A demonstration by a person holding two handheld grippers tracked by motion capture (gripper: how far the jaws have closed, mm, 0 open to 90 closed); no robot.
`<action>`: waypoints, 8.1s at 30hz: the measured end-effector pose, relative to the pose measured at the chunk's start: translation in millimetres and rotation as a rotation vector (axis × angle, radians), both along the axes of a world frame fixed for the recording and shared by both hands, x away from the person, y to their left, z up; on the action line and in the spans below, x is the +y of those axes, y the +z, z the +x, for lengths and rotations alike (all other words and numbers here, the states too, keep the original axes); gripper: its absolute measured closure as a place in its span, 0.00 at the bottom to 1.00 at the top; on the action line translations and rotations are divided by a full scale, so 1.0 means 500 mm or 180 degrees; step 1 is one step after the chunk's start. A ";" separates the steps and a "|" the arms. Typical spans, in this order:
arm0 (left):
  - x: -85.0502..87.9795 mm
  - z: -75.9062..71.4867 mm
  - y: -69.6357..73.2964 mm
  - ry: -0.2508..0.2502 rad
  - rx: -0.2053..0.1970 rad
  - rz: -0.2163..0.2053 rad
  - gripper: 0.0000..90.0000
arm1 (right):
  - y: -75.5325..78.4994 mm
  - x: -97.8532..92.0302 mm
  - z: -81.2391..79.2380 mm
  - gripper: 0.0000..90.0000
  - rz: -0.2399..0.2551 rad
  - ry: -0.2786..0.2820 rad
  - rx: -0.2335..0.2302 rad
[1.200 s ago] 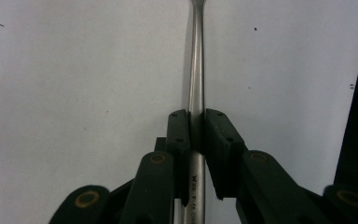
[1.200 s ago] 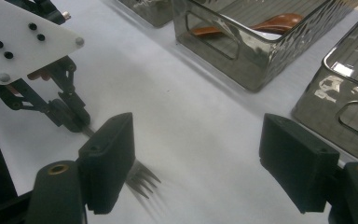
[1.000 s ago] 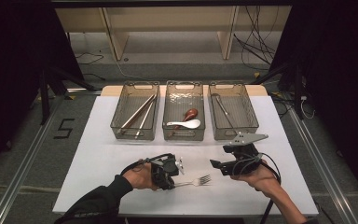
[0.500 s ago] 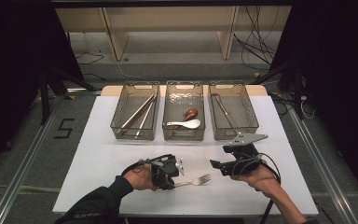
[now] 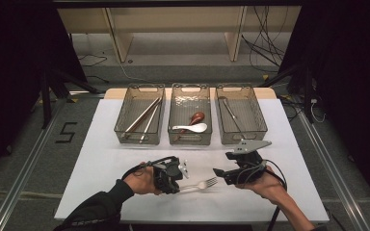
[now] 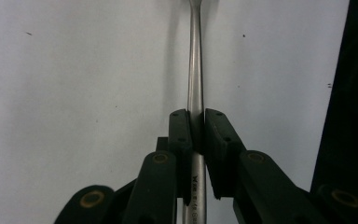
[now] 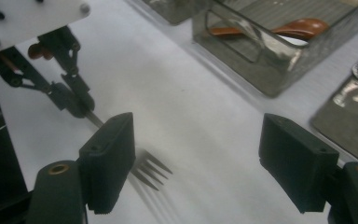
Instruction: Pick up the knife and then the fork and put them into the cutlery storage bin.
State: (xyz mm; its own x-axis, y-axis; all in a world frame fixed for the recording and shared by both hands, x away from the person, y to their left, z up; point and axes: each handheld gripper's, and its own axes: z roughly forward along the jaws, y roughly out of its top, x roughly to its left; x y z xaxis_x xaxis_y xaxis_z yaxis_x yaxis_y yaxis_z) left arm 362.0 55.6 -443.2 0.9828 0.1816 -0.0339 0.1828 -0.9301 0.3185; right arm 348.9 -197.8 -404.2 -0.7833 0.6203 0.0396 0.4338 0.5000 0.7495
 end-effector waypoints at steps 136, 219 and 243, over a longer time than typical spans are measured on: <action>0.266 -0.042 0.059 0.1871 -0.0647 -0.1922 0.20 | 0.063 -0.109 0.299 0.98 -0.0210 -0.1346 -0.0040; 0.276 -0.044 0.056 0.1988 -0.0613 -0.2097 0.17 | 0.034 -0.047 0.111 0.32 0.0735 -0.0942 -0.0074; 0.276 -0.047 0.058 0.2003 -0.0581 -0.2199 0.17 | 0.001 -0.064 -0.013 0.27 0.0858 -0.0784 -0.0184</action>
State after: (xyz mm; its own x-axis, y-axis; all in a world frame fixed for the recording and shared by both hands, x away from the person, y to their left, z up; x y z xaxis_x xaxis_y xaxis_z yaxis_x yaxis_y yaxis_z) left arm 338.7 193.7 -414.0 0.7122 0.6765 -0.1874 0.4790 -0.2732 0.8342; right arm 342.6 -229.7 -403.7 -0.6175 0.7639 0.1874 0.4697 0.1670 0.8669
